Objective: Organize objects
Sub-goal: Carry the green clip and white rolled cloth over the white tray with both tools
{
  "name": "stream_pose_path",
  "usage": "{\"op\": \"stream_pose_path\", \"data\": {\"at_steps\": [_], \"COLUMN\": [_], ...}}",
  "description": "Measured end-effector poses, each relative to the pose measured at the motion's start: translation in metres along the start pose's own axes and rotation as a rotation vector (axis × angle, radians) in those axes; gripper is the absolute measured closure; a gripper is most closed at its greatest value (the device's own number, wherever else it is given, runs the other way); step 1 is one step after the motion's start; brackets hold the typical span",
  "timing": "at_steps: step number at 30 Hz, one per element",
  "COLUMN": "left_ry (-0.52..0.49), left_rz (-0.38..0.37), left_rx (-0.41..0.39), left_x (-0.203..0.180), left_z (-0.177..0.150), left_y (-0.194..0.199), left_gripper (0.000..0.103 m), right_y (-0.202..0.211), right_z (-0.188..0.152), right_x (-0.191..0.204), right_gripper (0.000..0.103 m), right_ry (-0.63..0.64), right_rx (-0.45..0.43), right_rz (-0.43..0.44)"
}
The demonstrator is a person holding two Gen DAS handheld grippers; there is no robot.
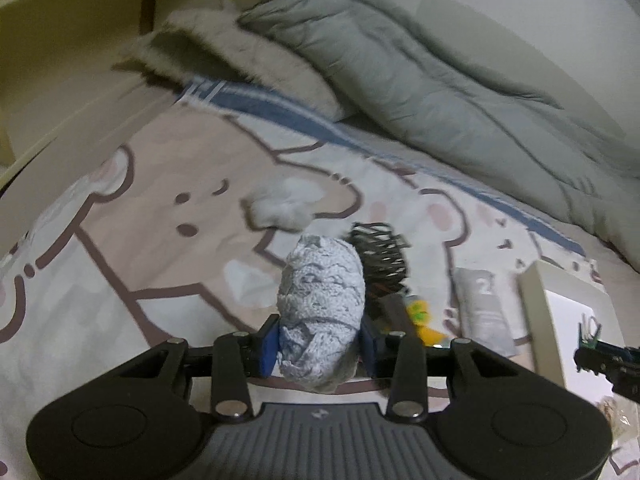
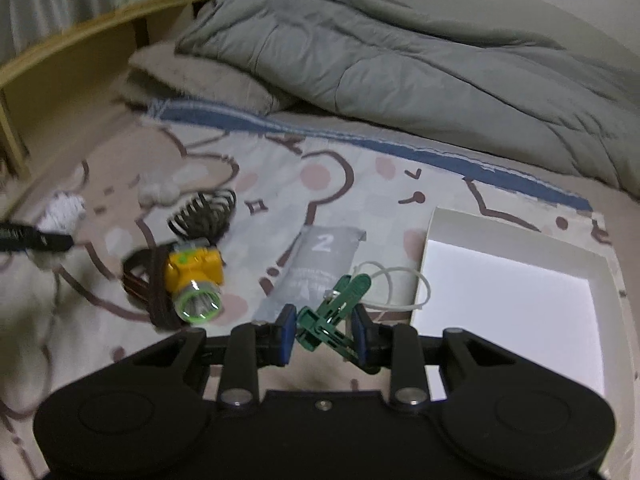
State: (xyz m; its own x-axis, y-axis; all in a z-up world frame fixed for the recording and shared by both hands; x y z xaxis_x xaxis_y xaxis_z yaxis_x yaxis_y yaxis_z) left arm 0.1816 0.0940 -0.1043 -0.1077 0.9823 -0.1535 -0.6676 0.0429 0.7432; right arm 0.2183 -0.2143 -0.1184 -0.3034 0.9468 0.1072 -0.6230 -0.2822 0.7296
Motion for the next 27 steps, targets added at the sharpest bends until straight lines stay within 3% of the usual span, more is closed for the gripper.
{"op": "stream_pose_path", "data": {"at_steps": [7,19,27], "left_ry": [-0.063,-0.113,-0.135], "left_rz": [-0.029,-0.063,-0.1], "left_rx": [-0.059,-0.097,-0.118], "left_x": [-0.033,-0.069,-0.103], "left_z": [0.001,-0.001,0.008], "left_y": [0.022,0.04,0.041], "left_gripper": [0.061,0.061,0.061], "right_y": [0.025,0.052,0.074], "right_z": [0.005,0.006,0.018], "right_x": [-0.008,-0.019,-0.044], "right_gripper": [0.073,0.073,0.073], "right_ry": [-0.156,-0.245,-0.208], "right_rx": [-0.039,-0.084,-0.115], "right_rz": [0.074,0.127,0.047]}}
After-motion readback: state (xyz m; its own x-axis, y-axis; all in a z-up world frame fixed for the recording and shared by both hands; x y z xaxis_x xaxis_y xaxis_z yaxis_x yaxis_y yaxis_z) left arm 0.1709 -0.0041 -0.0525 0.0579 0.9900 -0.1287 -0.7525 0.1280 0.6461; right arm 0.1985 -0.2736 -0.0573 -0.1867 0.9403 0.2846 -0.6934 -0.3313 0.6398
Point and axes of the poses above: each gripper's, at about its wrist camera, not at the fingertips, and y roughly against the way its jaws point, x to its left, z to its top, the point moved 6 cm from there along -y, roughly the way its jaws point, and after that the axes turned 5 degrees about -y, right-handed, at the moved point
